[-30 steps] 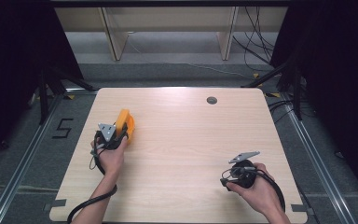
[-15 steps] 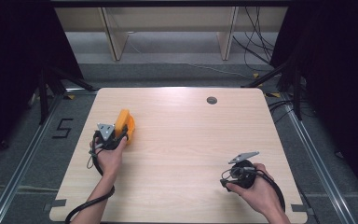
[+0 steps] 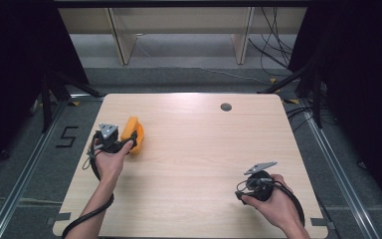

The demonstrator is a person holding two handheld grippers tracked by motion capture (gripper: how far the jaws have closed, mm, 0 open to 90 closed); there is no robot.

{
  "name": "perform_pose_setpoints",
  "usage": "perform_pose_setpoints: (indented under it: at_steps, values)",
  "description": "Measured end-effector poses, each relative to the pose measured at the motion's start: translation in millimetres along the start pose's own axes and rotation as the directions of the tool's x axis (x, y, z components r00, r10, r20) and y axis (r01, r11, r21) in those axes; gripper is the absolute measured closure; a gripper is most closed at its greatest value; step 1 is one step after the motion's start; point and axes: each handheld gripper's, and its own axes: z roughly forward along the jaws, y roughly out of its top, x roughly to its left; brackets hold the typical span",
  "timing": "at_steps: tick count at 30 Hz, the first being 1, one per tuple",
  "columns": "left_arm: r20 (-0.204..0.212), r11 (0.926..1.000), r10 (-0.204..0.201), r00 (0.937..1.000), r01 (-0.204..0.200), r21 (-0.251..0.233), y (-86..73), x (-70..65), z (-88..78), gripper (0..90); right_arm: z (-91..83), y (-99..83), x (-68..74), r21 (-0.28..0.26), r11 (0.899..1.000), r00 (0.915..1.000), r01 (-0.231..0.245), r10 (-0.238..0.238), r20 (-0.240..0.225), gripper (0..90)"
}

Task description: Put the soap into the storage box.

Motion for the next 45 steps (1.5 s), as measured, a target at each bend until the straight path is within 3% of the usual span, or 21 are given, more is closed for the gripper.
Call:
perform_pose_setpoints:
  at_steps: [4, 6, 7, 13, 19, 20, 24, 27, 30, 37, 41, 42, 43, 45]
  values:
    - [0.044, 0.9972, 0.007, 0.9990, -0.010, 0.074, 9.0, 8.2, -1.9, 26.0, -0.6, 0.0, -0.6, -0.006, 1.000, 1.0000, 0.001, -0.001, 0.000, 47.7]
    - [0.075, 0.9953, -0.011, 0.9971, 0.004, 0.096, 9.5, 10.2, -5.7, 26.3, -1.1, -0.6, -0.7, -0.004, 1.000, 1.0000, -0.007, 0.007, 0.001, 47.6]
    - [0.097, 0.9931, 0.011, 0.9953, -0.022, 0.115, 8.7, 11.2, -8.1, 26.3, -1.2, -0.9, -1.0, -0.003, 1.000, 1.0000, -0.009, 0.009, 0.002, 47.6]
    - [0.144, 0.9879, 0.061, 0.9877, -0.081, 0.133, -2.8, 14.4, -22.9, 26.2, -0.2, -0.6, -1.0, 0.002, 1.000, 0.9999, -0.011, 0.011, 0.007, 47.4]
    - [0.211, 0.9820, 0.107, 0.9717, -0.137, 0.131, -11.9, 14.9, -41.0, 26.0, -0.8, -0.7, -0.9, -0.004, 1.000, 0.9998, -0.016, 0.016, 0.007, 47.4]
    - [0.209, 0.9818, 0.111, 0.9715, -0.140, 0.129, -12.8, 15.7, -44.4, 26.0, -0.8, -0.9, -0.8, -0.006, 1.000, 0.9998, -0.017, 0.017, 0.006, 47.3]
    - [0.237, 0.9786, 0.145, 0.9608, -0.174, 0.109, -15.4, 22.7, -56.5, 26.1, -0.7, -1.0, -0.8, -0.001, 1.000, 0.9999, -0.014, 0.014, 0.008, 47.2]
    - [0.240, 0.9784, 0.152, 0.9588, -0.180, 0.102, -20.2, 30.2, -66.2, 26.2, -0.8, -1.0, -0.5, -0.005, 1.000, 0.9999, -0.011, 0.012, 0.007, 47.1]
    - [0.239, 0.9804, 0.140, 0.9608, -0.168, 0.102, -28.6, 37.3, -76.0, 26.3, -0.1, -1.2, -2.1, -0.013, 1.000, 1.0000, -0.001, 0.001, 0.008, 47.1]
    - [0.259, 0.9747, 0.149, 0.9545, -0.186, 0.125, -53.6, 49.2, -101.1, 26.4, 0.0, -1.5, -1.4, -0.005, 1.000, 0.9999, -0.014, 0.014, 0.008, 47.1]
    - [0.264, 0.9727, 0.149, 0.9528, -0.190, 0.134, -65.9, 48.9, -107.4, 27.2, -0.1, -1.7, -1.7, -0.008, 1.000, 0.9999, -0.012, 0.012, 0.010, 47.2]
    - [0.270, 0.9744, 0.132, 0.9536, -0.175, 0.141, -69.0, 47.8, -109.1, 27.6, -0.2, -1.7, -1.7, -0.009, 1.000, 0.9999, -0.012, 0.012, 0.009, 47.1]
    - [0.282, 0.9730, 0.142, 0.9490, -0.186, 0.136, -69.4, 48.0, -110.1, 27.7, -0.3, -1.7, -1.6, -0.011, 1.000, 0.9999, -0.009, 0.009, 0.010, 47.2]
    - [0.281, 0.9747, 0.152, 0.9475, -0.191, 0.116, -67.2, 46.7, -110.8, 27.8, -0.7, -2.2, -1.5, -0.020, 1.000, 0.9999, -0.001, 0.001, 0.012, 47.2]
